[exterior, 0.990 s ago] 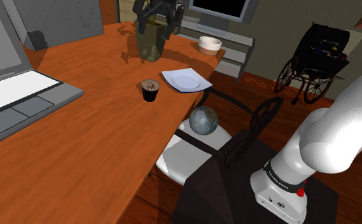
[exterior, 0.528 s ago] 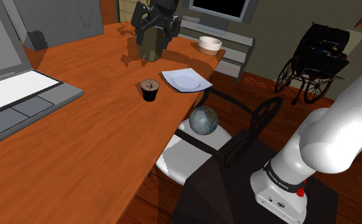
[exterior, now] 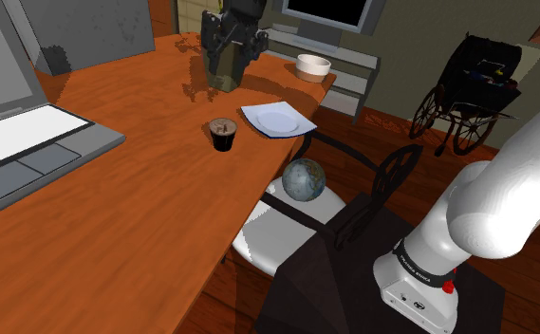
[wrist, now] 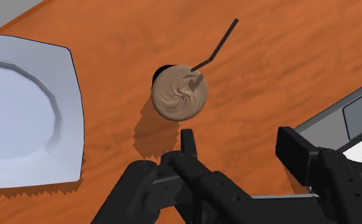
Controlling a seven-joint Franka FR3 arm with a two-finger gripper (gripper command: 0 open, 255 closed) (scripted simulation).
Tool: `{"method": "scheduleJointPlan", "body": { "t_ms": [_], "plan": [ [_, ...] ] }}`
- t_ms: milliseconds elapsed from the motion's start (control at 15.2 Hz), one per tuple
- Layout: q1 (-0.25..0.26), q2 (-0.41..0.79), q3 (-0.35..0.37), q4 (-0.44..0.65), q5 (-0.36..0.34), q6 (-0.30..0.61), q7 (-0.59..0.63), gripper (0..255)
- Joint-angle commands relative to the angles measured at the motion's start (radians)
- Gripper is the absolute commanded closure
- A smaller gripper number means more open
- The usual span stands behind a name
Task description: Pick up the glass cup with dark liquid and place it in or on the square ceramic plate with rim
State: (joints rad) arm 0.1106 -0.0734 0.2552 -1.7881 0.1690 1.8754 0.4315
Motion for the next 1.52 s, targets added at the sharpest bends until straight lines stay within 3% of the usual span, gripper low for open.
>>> {"method": "scheduleJointPlan", "body": {
  "t_ms": [0,528,594,1122,1452],
  "plan": [
    [0.000,0.000,0.000,0.000,0.000,0.000,0.000,255],
    [0.000,0.000,0.000,0.000,0.000,0.000,0.000,255],
    [0.000,0.000,0.000,0.000,0.000,0.000,0.000,0],
    [0.019,-0.046,0.047,-0.307,-0.136,0.265,0.078,0],
    [0.019,-0.020,0.053,-0.348,-0.154,0.331,0.092,0]
  ]
}}
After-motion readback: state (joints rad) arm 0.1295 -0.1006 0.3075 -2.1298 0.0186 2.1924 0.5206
